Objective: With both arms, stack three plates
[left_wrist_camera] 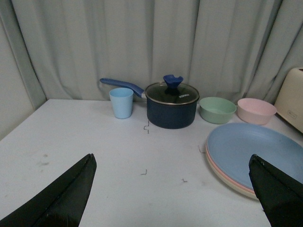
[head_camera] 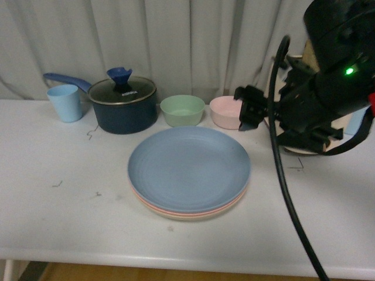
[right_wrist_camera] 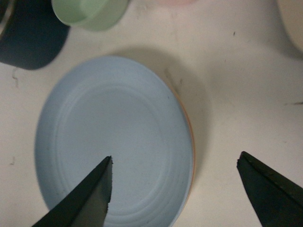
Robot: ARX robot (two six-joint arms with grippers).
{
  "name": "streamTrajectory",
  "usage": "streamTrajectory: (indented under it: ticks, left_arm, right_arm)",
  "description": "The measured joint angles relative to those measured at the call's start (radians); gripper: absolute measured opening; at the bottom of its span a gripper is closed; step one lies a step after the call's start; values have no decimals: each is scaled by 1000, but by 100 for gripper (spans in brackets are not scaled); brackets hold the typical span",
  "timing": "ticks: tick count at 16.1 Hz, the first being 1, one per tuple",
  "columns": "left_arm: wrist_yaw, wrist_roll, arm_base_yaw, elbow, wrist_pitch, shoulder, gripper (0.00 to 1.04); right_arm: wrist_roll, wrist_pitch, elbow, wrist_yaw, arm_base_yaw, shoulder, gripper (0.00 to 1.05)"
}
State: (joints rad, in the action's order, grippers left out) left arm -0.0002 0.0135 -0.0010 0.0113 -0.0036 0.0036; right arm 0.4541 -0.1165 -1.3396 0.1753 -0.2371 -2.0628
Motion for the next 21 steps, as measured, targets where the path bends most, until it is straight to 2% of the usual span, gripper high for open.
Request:
streamTrajectory:
  ticks: [2, 3, 4, 5, 7, 8, 10, 11, 18, 21]
  left_arm:
    - [0, 0, 0, 0, 0, 0, 98]
    - [0, 0, 0, 0, 0, 0, 98]
    - [0, 0, 0, 0, 0, 0, 98]
    - [-1, 0, 2, 0, 0, 0, 98]
    - [0, 0, 1, 0, 0, 0, 98]
    - [0, 0, 1, 0, 0, 0, 98]
    - [0, 0, 1, 0, 0, 0, 98]
    - [0, 0, 1, 0, 0, 0, 98]
    - [0, 0, 1, 0, 0, 0, 98]
    - [0, 0, 1, 0, 0, 0, 98]
  right_arm:
    - [0, 21, 3, 1, 10, 59, 97]
    - [-77, 375, 111, -134, 0, 55, 92]
    - [-209, 686, 294, -290, 2, 72, 79]
    - [-309, 894, 460, -354, 11, 109, 68]
    - [-406, 1219, 663, -354, 70, 258, 44]
    - [-426, 1299, 749, -343, 93, 365, 30]
    - [-439, 1294, 901, -302, 102, 442, 6]
    - [-443, 1289, 933, -297, 108, 453, 1]
    - [-448, 1284, 1054, -275, 148, 618, 2]
    - [-448, 1217, 1165, -244, 167, 758, 2]
